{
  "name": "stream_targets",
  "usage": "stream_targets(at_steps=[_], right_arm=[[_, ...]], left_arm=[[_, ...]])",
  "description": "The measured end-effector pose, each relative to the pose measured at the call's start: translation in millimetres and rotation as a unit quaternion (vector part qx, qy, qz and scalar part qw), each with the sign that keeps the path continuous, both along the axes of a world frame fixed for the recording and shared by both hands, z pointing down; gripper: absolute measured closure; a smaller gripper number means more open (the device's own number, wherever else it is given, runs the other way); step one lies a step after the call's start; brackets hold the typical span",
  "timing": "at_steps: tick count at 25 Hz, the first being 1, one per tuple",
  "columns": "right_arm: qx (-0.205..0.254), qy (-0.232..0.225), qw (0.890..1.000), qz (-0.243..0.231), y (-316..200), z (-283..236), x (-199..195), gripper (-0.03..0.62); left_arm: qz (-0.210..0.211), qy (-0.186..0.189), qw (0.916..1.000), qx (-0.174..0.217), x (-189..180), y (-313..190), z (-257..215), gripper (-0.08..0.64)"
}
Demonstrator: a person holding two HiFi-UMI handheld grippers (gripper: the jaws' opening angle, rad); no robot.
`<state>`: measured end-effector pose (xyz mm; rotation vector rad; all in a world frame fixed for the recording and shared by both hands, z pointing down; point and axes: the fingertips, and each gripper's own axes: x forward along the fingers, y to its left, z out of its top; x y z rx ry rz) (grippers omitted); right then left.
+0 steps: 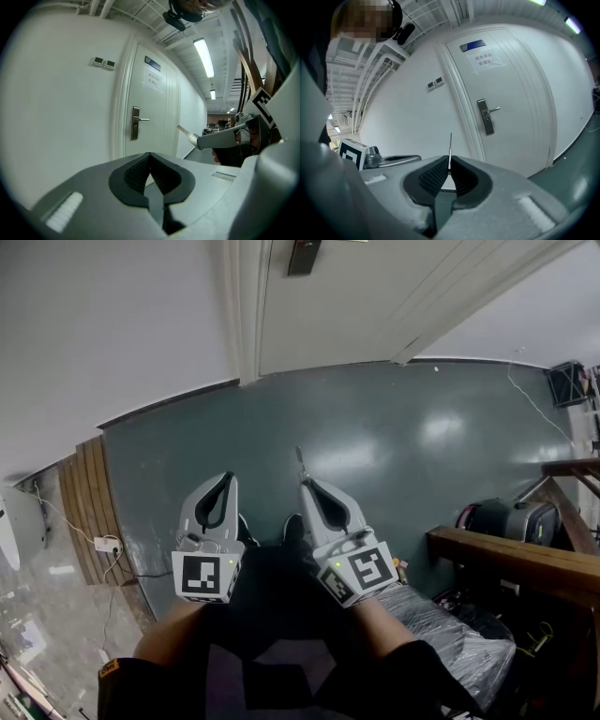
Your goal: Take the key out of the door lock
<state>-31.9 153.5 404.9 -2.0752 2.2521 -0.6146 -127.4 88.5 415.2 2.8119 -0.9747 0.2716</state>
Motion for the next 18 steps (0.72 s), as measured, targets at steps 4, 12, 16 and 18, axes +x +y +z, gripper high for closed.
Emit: stream_targets(at_steps=[4,12,16,18], right_arm=[[0.006,0.003,1.0,-0.003,1.4,-5.2,4.2,0.578],[0.007,0.011,1.0,-0.007,2.7,-7.2,1.3,0.578],[0.008,0.014,1.0,-0.006,3.2,-10.2,-2.1,0.578],[0.008,0.015,1.0,-0.006,1.5,-10.8,-5.2,0.577]], left_arm=[[-0.006,0.0,1.0,0.0,1.6,1.3,-3.1,0.543],[-0.009,0.002,0.9999,0.007,-2.2,1.5,-2.0,0.543],[-0.007,0.004,0.9999,0.006,-4.6,1.6,-6.9,0.543],[-0.007,0.004,1.0,0.005,-7.9,0.0,-6.3,0.543]])
